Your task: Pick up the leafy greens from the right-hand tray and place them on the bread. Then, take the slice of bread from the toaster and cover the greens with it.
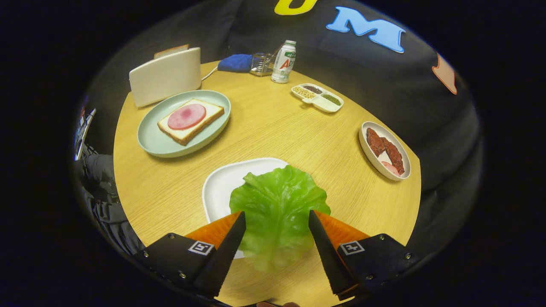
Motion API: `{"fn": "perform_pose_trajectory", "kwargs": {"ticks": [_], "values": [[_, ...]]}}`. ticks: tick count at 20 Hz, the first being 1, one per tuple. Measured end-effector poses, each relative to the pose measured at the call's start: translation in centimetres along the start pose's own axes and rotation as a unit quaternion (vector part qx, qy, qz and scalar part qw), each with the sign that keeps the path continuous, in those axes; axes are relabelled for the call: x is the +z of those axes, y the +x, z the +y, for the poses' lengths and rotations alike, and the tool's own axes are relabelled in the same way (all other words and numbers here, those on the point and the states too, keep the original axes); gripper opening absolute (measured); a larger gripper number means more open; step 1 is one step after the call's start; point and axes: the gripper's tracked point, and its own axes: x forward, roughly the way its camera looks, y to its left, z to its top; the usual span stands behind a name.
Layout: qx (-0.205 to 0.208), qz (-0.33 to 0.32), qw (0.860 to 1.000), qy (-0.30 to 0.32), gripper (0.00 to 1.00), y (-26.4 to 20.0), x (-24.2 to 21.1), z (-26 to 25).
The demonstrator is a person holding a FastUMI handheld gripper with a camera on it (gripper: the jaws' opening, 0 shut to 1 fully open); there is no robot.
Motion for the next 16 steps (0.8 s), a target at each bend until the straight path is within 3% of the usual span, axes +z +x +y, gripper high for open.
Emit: {"fn": "perform_pose_trajectory", "kwargs": {"ticks": [8, 11, 12, 14, 16], "values": [[0.066, 0.061, 0.992, 0.091, 0.9, 2.4, -0.3, 0.5], [0.067, 0.068, 0.991, 0.095, 0.73, 2.6, -0.2, 0.2], [0.071, 0.064, 0.992, 0.087, 0.73, 2.8, 0.0, 0.4], [0.072, 0.069, 0.992, 0.076, 0.42, 2.6, -0.1, 0.3], [0.076, 0.071, 0.993, 0.062, 0.42, 2.6, 0.2, 0.7]]}}
